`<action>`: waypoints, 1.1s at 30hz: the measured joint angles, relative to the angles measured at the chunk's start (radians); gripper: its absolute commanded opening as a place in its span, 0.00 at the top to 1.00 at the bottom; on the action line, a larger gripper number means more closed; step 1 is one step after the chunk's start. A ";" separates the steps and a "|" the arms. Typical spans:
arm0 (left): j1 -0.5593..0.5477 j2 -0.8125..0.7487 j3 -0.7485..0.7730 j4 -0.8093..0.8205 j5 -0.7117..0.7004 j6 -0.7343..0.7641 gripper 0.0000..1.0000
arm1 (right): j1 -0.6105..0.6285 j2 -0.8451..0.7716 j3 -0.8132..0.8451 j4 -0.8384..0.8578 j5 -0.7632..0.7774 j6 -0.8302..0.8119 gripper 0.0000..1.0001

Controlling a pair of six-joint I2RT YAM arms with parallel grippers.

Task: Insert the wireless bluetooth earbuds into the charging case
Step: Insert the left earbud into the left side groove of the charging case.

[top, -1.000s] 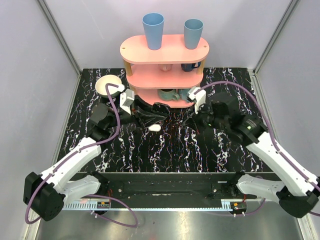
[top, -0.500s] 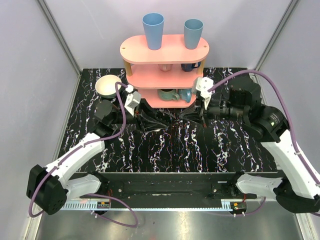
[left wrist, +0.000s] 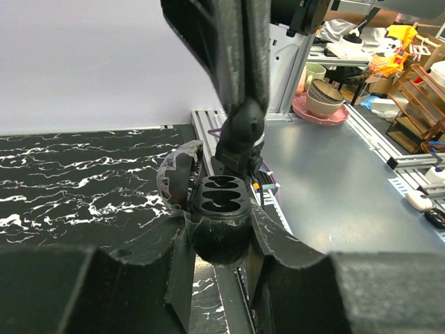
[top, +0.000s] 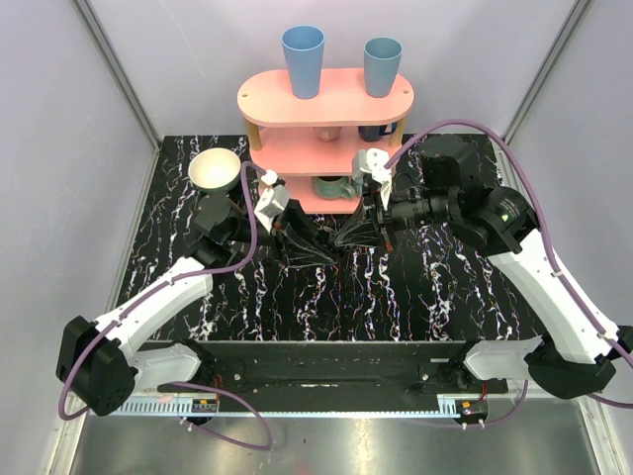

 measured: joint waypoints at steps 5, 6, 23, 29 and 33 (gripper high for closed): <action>-0.005 0.016 0.006 -0.001 0.010 0.000 1.00 | 0.000 0.008 0.021 -0.002 -0.036 0.006 1.00; -0.005 0.017 0.006 -0.001 0.011 0.000 1.00 | 0.000 0.008 0.023 -0.002 -0.043 0.006 1.00; -0.023 0.032 0.037 -0.004 0.026 0.000 1.00 | 0.000 0.058 0.037 -0.044 -0.055 0.006 1.00; -0.035 0.042 0.042 -0.005 0.038 0.000 1.00 | 0.000 0.060 0.037 -0.050 -0.055 0.001 1.00; -0.043 0.053 0.053 -0.023 0.059 -0.001 1.00 | 0.000 0.076 0.045 -0.061 -0.058 -0.006 1.00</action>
